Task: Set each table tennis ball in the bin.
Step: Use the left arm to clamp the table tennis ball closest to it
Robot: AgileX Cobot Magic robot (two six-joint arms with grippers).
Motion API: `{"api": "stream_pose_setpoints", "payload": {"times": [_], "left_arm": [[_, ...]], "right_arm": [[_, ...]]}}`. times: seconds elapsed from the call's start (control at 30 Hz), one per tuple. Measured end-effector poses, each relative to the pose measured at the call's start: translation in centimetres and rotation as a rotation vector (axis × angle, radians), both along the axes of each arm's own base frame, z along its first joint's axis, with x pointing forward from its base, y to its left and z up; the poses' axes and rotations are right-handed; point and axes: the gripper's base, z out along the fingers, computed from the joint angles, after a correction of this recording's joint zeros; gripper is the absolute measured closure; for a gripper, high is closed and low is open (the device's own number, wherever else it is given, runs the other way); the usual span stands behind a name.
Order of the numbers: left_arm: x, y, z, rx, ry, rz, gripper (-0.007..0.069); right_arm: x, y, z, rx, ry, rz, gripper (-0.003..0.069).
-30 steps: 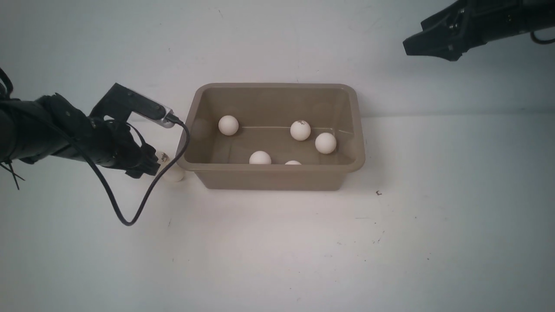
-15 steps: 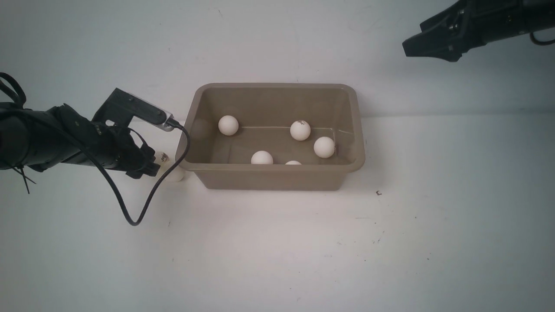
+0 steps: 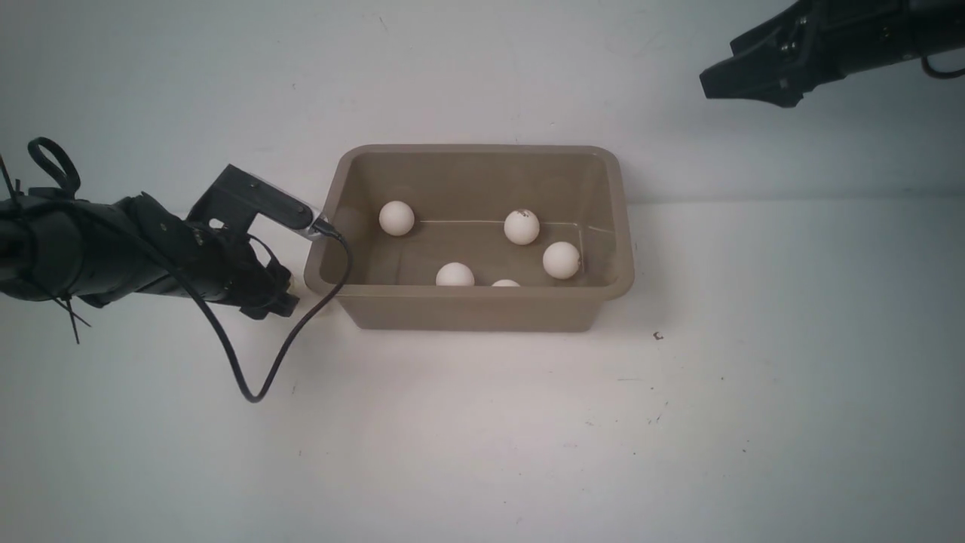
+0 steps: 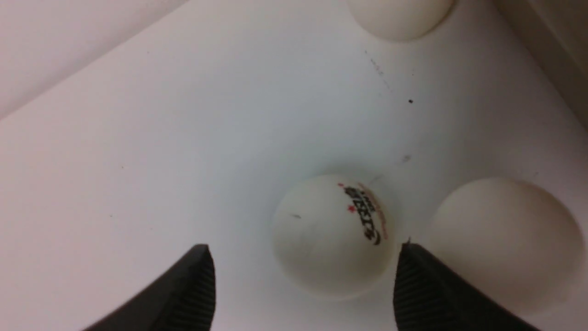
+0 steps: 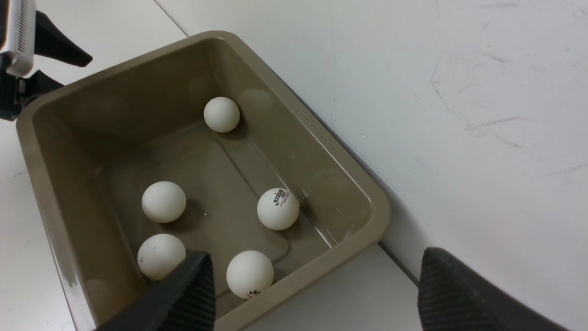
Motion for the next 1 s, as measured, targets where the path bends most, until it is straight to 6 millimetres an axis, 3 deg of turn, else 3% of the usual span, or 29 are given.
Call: {"api": "stream_pose_setpoints", "payload": {"times": [0.6,0.87,1.0], "left_arm": [[0.7,0.5,-0.1,0.033,-0.075,0.039,0.0157],[1.3,0.6,-2.8,0.069,-0.078,0.056,0.0157],[2.1,0.0,-2.9,0.071,-0.101,0.048,0.0157]], "right_arm": [[-0.1,0.0,0.0,0.001,0.003,0.006,0.0123],[-0.1,0.0,0.0,0.001,0.006,0.009,0.0123],[-0.1,0.1,0.0,0.001,0.007,0.011,0.0123]]}}
